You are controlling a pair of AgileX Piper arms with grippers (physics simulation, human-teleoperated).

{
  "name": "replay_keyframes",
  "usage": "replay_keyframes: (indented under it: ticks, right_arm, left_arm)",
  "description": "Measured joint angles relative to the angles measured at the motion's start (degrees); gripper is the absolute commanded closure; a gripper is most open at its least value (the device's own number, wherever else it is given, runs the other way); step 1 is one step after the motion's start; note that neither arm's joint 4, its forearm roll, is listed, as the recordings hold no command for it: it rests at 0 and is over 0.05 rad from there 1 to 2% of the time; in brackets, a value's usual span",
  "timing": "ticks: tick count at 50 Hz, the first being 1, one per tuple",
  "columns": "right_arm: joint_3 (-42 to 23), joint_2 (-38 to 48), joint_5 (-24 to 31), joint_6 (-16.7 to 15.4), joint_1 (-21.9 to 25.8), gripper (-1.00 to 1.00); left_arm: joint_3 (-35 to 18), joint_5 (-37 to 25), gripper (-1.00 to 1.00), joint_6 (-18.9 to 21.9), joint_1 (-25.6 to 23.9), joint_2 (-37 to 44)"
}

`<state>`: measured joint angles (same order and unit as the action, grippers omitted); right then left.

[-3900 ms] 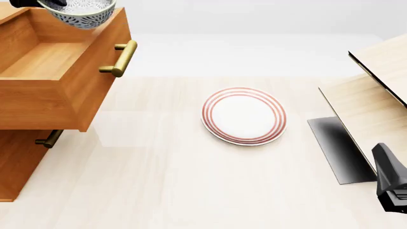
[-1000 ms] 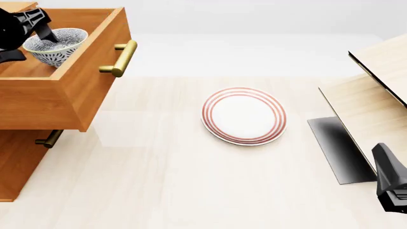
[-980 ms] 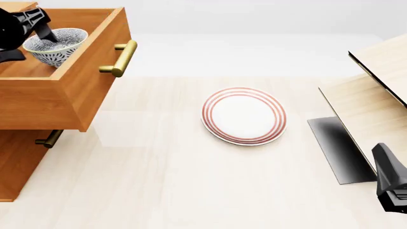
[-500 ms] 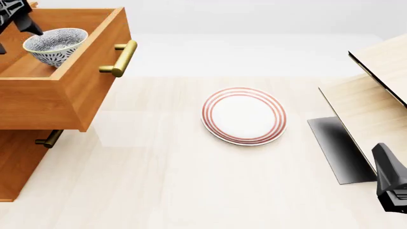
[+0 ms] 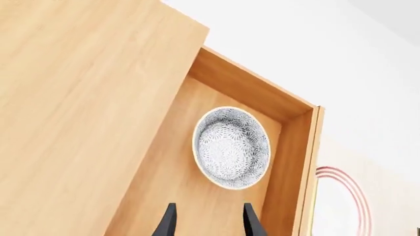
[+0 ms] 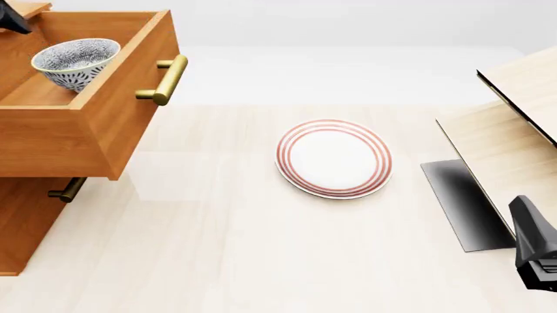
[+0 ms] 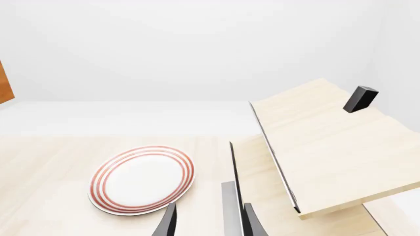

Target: Open the top drawer of the cabinet and put the bowl in it.

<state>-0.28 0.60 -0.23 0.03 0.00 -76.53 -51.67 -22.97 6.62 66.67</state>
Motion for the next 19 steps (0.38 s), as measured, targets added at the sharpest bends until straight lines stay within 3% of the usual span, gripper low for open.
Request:
replay_keyframes:
  ticks: [19]
  right_arm:
    - [0.0,0.0,0.0,0.0,0.0,-1.00]
  left_arm:
    - [-1.3,-7.0,-1.00,0.7,-0.3,-8.3]
